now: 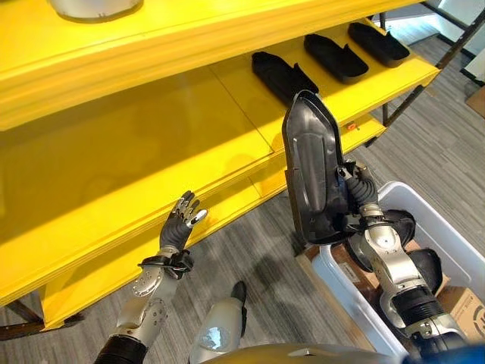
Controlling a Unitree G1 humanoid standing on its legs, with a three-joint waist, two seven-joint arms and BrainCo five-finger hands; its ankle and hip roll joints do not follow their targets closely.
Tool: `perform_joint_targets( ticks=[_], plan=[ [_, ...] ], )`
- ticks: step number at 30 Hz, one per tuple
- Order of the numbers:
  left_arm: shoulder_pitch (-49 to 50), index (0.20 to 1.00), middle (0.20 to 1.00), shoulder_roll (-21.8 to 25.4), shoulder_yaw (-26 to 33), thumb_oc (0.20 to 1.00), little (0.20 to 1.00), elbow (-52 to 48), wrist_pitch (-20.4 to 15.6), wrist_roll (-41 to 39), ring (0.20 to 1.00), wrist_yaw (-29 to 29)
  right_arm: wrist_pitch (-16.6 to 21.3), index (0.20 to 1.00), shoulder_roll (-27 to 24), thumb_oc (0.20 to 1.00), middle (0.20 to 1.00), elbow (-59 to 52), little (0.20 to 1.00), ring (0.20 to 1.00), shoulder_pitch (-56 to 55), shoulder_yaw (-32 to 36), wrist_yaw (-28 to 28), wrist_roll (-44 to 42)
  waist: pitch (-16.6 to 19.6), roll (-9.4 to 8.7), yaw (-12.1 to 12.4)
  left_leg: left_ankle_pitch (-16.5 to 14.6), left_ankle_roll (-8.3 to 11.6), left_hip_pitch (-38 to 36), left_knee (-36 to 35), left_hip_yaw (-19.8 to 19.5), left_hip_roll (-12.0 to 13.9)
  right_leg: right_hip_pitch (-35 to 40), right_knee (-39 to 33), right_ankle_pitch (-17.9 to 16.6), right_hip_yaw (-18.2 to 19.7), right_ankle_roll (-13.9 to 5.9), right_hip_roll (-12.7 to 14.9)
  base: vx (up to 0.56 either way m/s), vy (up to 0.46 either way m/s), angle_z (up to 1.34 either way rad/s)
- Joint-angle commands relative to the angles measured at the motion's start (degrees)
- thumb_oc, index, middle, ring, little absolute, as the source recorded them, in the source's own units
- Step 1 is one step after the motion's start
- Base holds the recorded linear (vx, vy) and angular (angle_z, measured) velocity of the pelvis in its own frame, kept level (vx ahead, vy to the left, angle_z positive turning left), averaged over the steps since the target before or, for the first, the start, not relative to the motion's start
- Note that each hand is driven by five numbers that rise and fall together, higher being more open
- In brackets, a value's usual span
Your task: Move parts from the plastic box to the shelf.
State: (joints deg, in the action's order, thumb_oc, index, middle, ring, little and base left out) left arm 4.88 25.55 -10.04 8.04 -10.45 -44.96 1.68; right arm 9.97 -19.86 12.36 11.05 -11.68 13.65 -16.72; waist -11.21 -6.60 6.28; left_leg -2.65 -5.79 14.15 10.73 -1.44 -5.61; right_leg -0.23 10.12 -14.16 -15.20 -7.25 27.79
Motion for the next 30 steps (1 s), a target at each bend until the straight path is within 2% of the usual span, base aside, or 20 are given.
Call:
perform_joint_targets(
  ticks=[1, 2, 3, 4, 6, 9, 11, 12, 17, 30],
  plan=[
    [-1.39, 1.000, 1.000, -1.44, -0.46, 1.000, 1.000, -2.99, -3.44, 3.08, 1.000, -0.85, 4.34, 0.200, -3.84, 0.200, 0.200, -1.59, 0.200, 0.200, 1.53, 2.84, -0.47, -1.95, 4.40, 3.38, -0.72, -0.33, 2.92, -4.38, -4.92, 0.98, 2.01, -1.39, 1.37, 5.00, 4.15, -2.71, -8.62, 0.15, 0.095, 0.39],
    [-1.49, 1.000, 1.000, -1.33, -0.79, 1.000, 1.000, -2.79, -3.43, 3.74, 1.000, -1.34, 4.72, 0.200, -3.64, 0.200, 0.200, -1.98, 0.200, 0.200, 0.80, 3.18, -0.91, -2.42, 4.17, 4.17, -2.14, -0.12, 2.61, -5.73, -5.86, -0.70, 1.92, -3.37, 2.35, 8.89, 7.62, -1.29, -12.48, 0.15, 0.066, 0.28],
    [-1.39, 1.000, 1.000, -1.29, -0.96, 1.000, 1.000, -2.93, -3.50, 3.80, 1.000, -1.48, 4.89, 0.200, -3.51, 0.200, 0.200, -2.03, 0.200, 0.200, 0.57, 3.30, -1.05, -2.72, 4.00, 4.66, -3.02, -0.03, 2.60, -6.50, -6.28, -1.71, 1.97, -4.95, 2.64, 10.25, 9.84, -0.83, -14.05, 0.11, 0.043, 0.37],
    [-1.36, 1.000, 1.000, -1.31, -0.95, 1.000, 1.000, -2.94, -3.49, 3.81, 1.000, -1.48, 4.90, 0.200, -3.53, 0.200, 0.200, -2.03, 0.200, 0.200, 0.55, 3.27, -1.06, -2.73, 3.95, 4.68, -2.99, -0.13, 2.67, -6.64, -6.33, -1.69, 2.04, -5.03, 3.01, 10.53, 9.90, -0.77, -14.10, 0.11, -0.006, 0.49],
    [-0.76, 1.000, 1.000, -1.27, -0.80, 1.000, 1.000, -3.45, -3.48, 3.84, 1.000, -1.50, 5.16, 0.200, -3.14, 0.200, 0.200, -2.10, 0.200, 0.200, 0.95, 2.93, -1.28, -2.83, 2.49, 5.18, -4.54, -0.10, 2.79, -9.03, -7.13, -3.55, 2.40, -9.29, 3.11, 11.07, 13.29, -0.76, -16.31, 0.11, -0.038, 0.27],
    [-1.23, 1.000, 1.000, -1.61, -1.21, 1.000, 1.000, -2.86, -3.74, 3.92, 1.000, -1.22, 5.13, 0.200, -3.28, 0.200, 0.200, -1.85, 0.200, 0.200, 1.35, 2.59, -1.32, -2.96, 1.60, 4.30, -6.31, -0.46, 3.18, -10.87, -7.56, -5.18, 2.07, -10.18, -0.75, 10.78, 16.87, -1.55, -17.94, 0.08, -0.075, 0.27],
    [-0.35, 1.000, 1.000, -2.24, -1.09, 1.000, 1.000, -2.96, -3.60, 3.91, 1.000, -1.84, 4.88, 0.200, -3.13, 0.200, 0.200, -2.11, 0.200, 0.200, -0.20, 3.01, -2.41, -3.87, 2.60, 3.02, -6.30, -0.52, 3.62, -12.00, -7.67, -5.25, 1.89, -5.92, -3.39, 11.29, 15.64, -2.02, -17.26, 0.07, -0.181, 1.15],
    [0.49, 1.000, 1.000, -2.63, -0.38, 1.000, 1.000, -3.25, -3.46, 3.29, 1.000, -1.61, 4.89, 0.200, -3.14, 0.200, 0.200, -1.39, 0.200, 0.200, -0.19, 3.25, -2.35, -3.85, 4.22, 2.79, -5.62, -0.35, 4.22, -12.66, -8.36, -4.98, 2.98, -4.18, -4.64, 11.10, 14.28, -2.08, -17.31, 0.09, -0.259, 0.80],
    [0.99, 1.000, 1.000, -3.22, -0.46, 1.000, 1.000, -2.85, -2.98, 2.80, 1.000, -1.65, 4.91, 0.200, -2.93, 0.200, 0.200, -1.71, 0.200, 0.200, -1.04, 3.37, -2.72, -3.98, 6.04, 2.39, -5.61, -0.24, 5.73, -13.82, -9.16, -5.06, 5.25, -1.04, -7.07, 12.66, 12.47, -1.20, -17.98, 0.03, -0.168, 0.10],
    [2.68, 1.000, 1.000, -4.08, 0.19, 1.000, 1.000, -3.08, -2.79, 1.43, 1.000, -1.56, 5.38, 0.200, -3.77, 0.200, 0.200, -2.18, 0.200, 0.200, 1.04, 1.67, -2.90, -4.35, 7.09, 2.91, -4.51, 2.15, 9.07, -14.28, -10.02, -7.21, 9.44, 2.13, -8.31, 15.36, 9.91, 1.86, -21.62, -0.03, -0.125, 0.06]
  ],
)
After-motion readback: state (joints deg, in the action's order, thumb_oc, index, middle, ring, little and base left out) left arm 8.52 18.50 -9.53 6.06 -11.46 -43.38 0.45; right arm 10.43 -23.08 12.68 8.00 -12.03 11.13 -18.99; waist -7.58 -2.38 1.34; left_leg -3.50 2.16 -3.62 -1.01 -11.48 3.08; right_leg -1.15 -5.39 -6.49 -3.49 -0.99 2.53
